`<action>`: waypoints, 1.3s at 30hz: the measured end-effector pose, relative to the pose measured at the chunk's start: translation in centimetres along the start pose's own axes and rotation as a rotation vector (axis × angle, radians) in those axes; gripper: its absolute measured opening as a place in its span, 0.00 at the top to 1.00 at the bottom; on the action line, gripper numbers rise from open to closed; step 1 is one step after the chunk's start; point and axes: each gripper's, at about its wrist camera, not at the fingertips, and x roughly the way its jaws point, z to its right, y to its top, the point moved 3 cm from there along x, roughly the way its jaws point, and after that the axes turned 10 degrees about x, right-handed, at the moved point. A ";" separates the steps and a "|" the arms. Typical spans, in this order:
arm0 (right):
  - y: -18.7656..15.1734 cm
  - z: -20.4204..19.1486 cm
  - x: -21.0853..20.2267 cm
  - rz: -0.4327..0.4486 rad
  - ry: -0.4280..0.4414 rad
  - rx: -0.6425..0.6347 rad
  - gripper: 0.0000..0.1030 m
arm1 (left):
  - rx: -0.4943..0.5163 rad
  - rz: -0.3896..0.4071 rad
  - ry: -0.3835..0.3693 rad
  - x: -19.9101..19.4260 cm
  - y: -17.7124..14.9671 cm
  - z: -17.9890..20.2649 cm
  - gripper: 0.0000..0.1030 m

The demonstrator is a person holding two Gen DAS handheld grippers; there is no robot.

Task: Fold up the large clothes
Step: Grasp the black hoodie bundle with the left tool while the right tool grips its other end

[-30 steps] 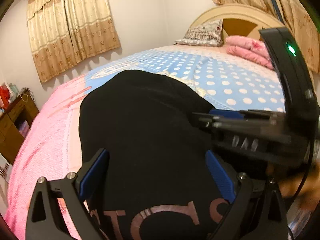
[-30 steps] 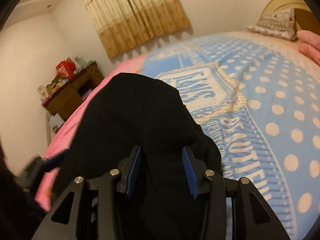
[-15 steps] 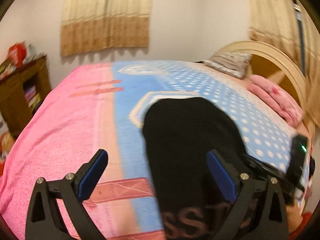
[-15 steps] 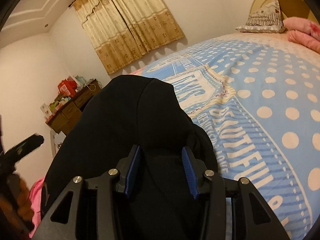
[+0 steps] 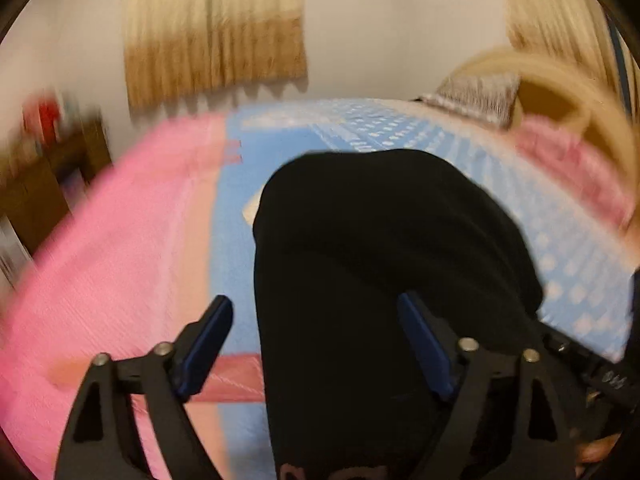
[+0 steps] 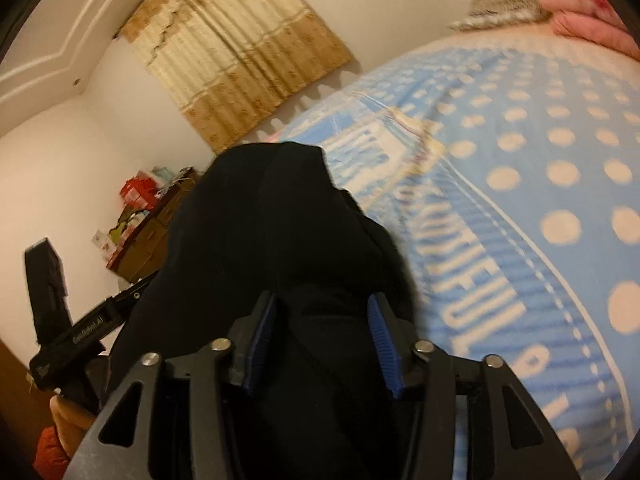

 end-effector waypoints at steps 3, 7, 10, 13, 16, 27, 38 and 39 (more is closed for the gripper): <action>-0.4 1.8 0.4 0.010 0.048 0.116 0.37 | 0.080 0.008 0.051 0.7 0.5 1.8 0.38; 0.0 1.2 0.7 -0.004 0.019 0.106 0.35 | -0.025 -0.029 -0.057 1.9 0.4 -0.7 0.37; 0.4 1.2 -0.1 -0.023 0.069 0.138 0.33 | -0.021 -0.012 -0.066 1.0 0.3 -1.7 0.36; 0.8 1.4 -1.9 -0.020 0.115 0.161 0.31 | -0.041 -0.013 -0.037 -0.1 0.3 -3.2 0.12; 1.5 1.3 -3.9 0.002 0.119 0.142 0.29 | -0.096 -0.006 -0.094 -1.0 -0.1 -6.0 0.00; 5.9 -3.9 -5.3 -0.027 0.108 -0.049 0.24 | -0.364 -0.028 -0.287 0.2 -1.2 -12.0 0.00; 4.4 -5.7 1.6 -0.109 -0.076 -0.271 0.11 | -0.363 -0.102 -0.494 3.2 -2.4 -8.2 0.00; 4.6 -4.0 2.1 -0.128 -0.070 -0.205 0.01 | -0.377 -0.123 -0.535 3.7 -2.5 -8.0 0.00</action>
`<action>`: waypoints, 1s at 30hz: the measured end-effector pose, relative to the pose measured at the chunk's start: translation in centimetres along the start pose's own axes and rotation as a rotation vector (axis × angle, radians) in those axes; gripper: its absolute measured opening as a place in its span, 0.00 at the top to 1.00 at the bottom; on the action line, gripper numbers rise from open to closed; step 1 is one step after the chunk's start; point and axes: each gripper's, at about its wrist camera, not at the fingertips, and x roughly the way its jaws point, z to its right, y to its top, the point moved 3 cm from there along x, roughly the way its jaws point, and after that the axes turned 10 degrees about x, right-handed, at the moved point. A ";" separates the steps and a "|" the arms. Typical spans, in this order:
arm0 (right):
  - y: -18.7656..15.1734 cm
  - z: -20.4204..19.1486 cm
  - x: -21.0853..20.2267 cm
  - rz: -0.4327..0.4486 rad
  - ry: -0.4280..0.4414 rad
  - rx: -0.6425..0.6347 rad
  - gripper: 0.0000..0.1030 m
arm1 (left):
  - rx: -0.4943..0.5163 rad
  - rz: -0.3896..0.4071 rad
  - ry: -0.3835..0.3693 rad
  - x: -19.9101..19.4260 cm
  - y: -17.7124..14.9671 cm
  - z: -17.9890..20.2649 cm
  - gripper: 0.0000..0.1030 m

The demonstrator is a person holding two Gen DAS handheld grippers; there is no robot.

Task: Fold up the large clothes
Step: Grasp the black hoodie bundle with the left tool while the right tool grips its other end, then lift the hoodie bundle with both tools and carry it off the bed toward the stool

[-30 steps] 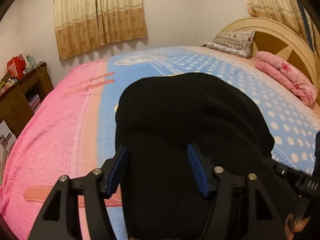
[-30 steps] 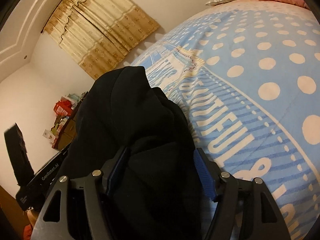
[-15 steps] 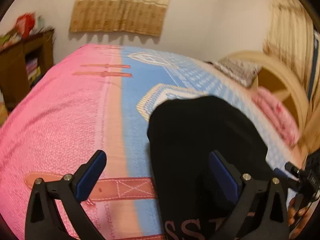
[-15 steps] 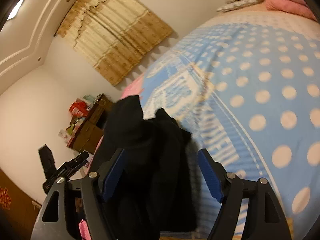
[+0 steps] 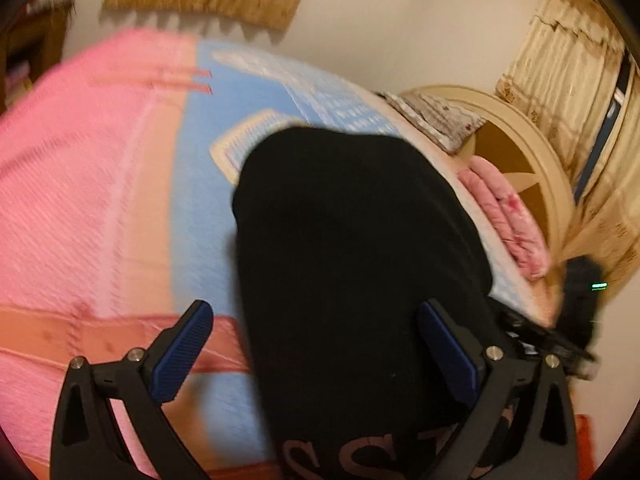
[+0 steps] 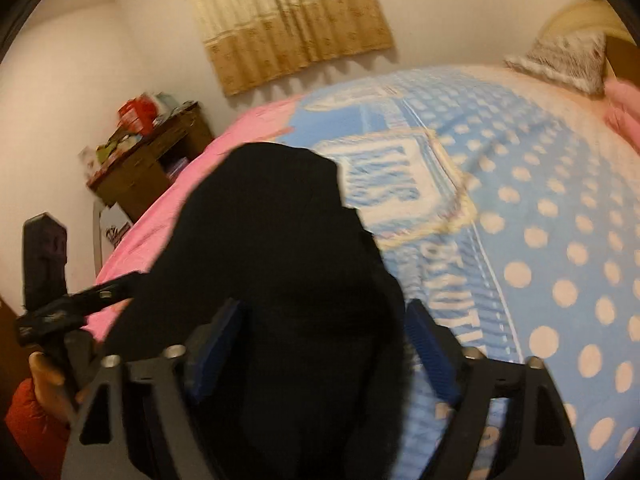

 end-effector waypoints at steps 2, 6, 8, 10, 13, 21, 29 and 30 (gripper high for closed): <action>-0.8 3.4 1.5 -0.090 0.151 0.188 0.01 | -0.055 -0.043 -0.083 1.1 -0.2 -0.3 0.00; -2.2 5.5 2.3 -0.121 0.360 0.280 0.01 | -0.147 -0.073 -0.195 2.1 -1.4 -0.1 0.00; -2.5 5.2 2.3 -0.120 0.354 0.246 0.01 | -0.144 -0.064 -0.209 2.0 -1.7 0.0 0.00; -2.3 5.4 2.5 -0.137 0.361 0.253 0.01 | -0.159 -0.069 -0.228 2.0 -1.8 -0.2 0.00; -2.0 5.4 2.9 -0.174 0.364 0.253 0.01 | -0.164 -0.074 -0.259 2.2 -1.8 -0.4 0.00; -1.2 2.7 4.9 -0.204 0.415 0.203 0.01 | -0.158 -0.025 -0.259 2.5 -1.6 0.1 0.00; -2.7 1.4 3.1 -0.179 0.543 0.208 0.24 | -0.022 0.058 -0.218 1.0 -1.1 3.3 0.08; -2.9 1.2 2.6 -0.171 0.557 0.193 0.25 | -0.001 0.071 -0.219 0.6 -1.2 3.7 0.10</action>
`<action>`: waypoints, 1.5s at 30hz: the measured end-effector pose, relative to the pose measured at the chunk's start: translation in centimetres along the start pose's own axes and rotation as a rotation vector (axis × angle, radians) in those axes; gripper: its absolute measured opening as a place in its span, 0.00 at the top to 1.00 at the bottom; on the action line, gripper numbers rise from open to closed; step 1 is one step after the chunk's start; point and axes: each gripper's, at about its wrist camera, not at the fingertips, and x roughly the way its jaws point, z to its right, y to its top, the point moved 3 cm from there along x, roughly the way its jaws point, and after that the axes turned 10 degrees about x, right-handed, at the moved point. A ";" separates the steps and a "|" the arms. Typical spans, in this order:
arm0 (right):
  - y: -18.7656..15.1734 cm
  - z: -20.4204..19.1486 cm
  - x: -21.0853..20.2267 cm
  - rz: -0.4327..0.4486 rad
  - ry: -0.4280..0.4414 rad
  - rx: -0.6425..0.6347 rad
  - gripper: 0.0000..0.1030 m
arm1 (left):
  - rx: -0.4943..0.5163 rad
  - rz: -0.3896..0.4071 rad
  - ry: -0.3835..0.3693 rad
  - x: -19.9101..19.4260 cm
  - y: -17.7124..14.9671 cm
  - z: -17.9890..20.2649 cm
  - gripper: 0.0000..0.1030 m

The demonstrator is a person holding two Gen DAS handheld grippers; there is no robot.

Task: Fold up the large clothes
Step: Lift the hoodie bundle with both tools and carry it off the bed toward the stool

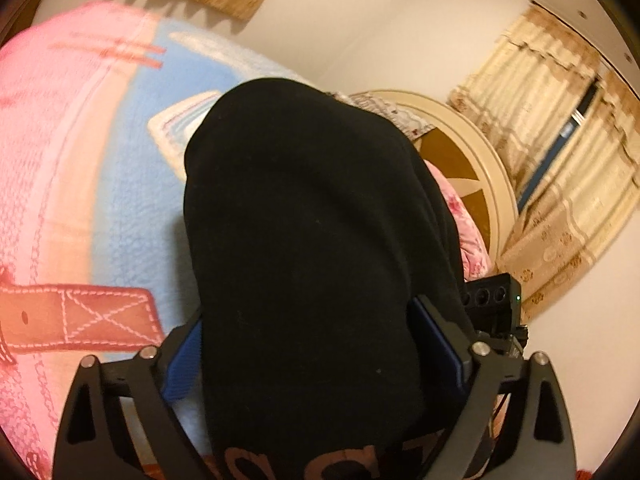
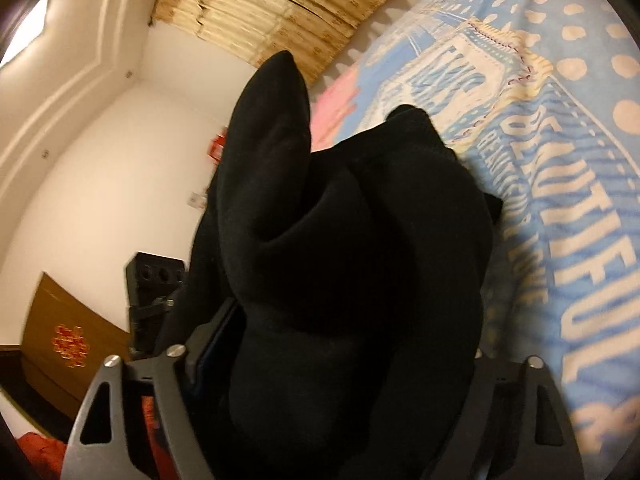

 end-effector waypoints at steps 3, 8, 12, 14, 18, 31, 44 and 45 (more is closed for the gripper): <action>-0.8 -1.6 -0.7 0.005 0.035 -0.045 0.25 | 0.026 0.031 -0.013 -0.9 0.2 1.2 0.10; -2.1 -4.3 -0.9 -0.009 0.081 -0.088 0.25 | 0.013 0.069 -0.021 -2.7 0.0 1.7 0.10; -2.7 -5.5 -0.9 -0.033 0.144 -0.090 0.25 | 0.007 0.101 0.000 -4.9 -0.4 1.7 0.10; -3.0 -6.3 -0.3 -0.041 0.162 -0.099 0.25 | 0.015 0.114 0.025 -6.3 -0.5 1.8 0.10; -3.8 -8.1 1.0 -0.065 0.195 -0.105 0.25 | 0.012 0.126 0.061 -8.4 -0.6 1.5 0.10; -7.2 -14.0 8.2 -0.202 0.262 -0.168 0.25 | -0.087 0.199 0.197 -17.4 -5.1 -1.3 0.10; -10.5 -16.9 17.7 -0.367 0.311 -0.182 0.25 | -0.210 0.257 0.314 -23.9 -10.1 -4.6 0.10; -10.7 -17.1 18.6 -0.378 0.316 -0.182 0.25 | -0.216 0.262 0.320 -24.3 -10.3 -4.8 0.10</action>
